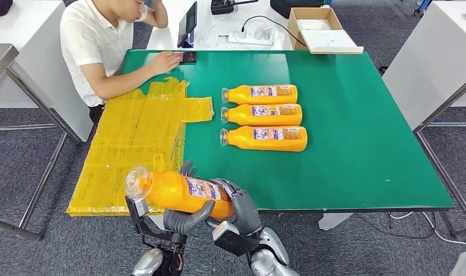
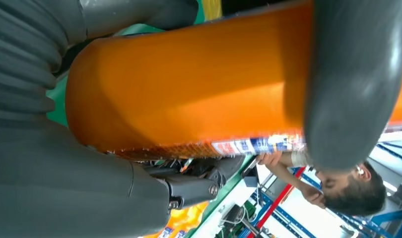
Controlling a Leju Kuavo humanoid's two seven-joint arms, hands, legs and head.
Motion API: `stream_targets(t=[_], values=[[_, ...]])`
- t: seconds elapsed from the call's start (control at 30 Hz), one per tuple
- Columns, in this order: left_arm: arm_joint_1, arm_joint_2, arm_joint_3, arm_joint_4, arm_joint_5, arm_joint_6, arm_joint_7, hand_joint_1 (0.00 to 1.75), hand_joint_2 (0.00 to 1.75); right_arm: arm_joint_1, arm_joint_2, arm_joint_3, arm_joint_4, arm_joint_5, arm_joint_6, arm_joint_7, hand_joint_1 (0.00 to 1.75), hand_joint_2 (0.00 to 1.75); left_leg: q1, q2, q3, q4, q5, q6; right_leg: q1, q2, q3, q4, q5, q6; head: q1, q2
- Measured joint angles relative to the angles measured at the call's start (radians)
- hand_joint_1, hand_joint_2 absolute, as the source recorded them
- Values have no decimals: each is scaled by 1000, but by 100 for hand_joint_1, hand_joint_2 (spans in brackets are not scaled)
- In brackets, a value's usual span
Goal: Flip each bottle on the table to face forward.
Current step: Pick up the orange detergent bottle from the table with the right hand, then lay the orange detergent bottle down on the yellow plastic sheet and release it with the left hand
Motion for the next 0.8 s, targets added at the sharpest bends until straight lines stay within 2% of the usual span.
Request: stream_targets(t=[0.23,0.27,0.3,0.37,0.4,0.43,0.5,0.63,0.67,0.8], values=[[2,0,9,32,62,-39,18,1,175,-36,18,60,68,1,-8,-4,175,175,-1,1,0,0,0,0,0,0,-1,0,0,0,0,0],[3,0,11,33,70,-42,15,40,175,-40,19,66,76,1,-8,-4,171,175,-1,1,0,0,0,0,0,0,-1,0,0,0,0,0],[6,0,13,32,77,-46,11,84,175,-43,21,71,83,0,-8,-4,159,175,-1,1,0,0,0,0,0,0,-1,0,0,0,0,0],[13,0,17,23,86,-53,1,170,175,-46,23,80,93,-4,-8,-3,82,175,-1,1,0,0,0,0,0,0,-1,0,0,0,0,0],[17,0,19,17,88,-53,-3,175,175,-46,25,84,97,-6,-7,-3,47,175,0,1,0,0,0,0,0,0,-1,0,0,0,0,0],[20,0,22,9,90,-53,-7,175,175,-46,26,88,100,-7,-6,-3,21,175,0,1,0,0,0,0,0,0,-1,0,0,0,0,0],[22,1,29,-4,94,-49,-12,175,175,-45,27,98,106,-8,-5,-2,21,175,0,1,-1,0,0,0,0,0,-1,0,0,0,0,0],[22,1,43,-20,101,-45,-13,175,175,-40,28,114,112,-7,-5,-1,0,175,0,1,-1,0,0,0,0,0,-1,0,0,0,0,0],[23,2,46,-22,102,-43,-14,175,175,-39,28,117,113,-7,-5,-1,0,175,0,1,-1,0,0,0,0,0,-1,0,0,0,0,0],[29,2,54,-32,98,-21,-30,175,175,-39,29,124,115,-2,-9,2,0,0,-1,1,-1,0,0,0,0,0,-1,0,0,0,0,0]])
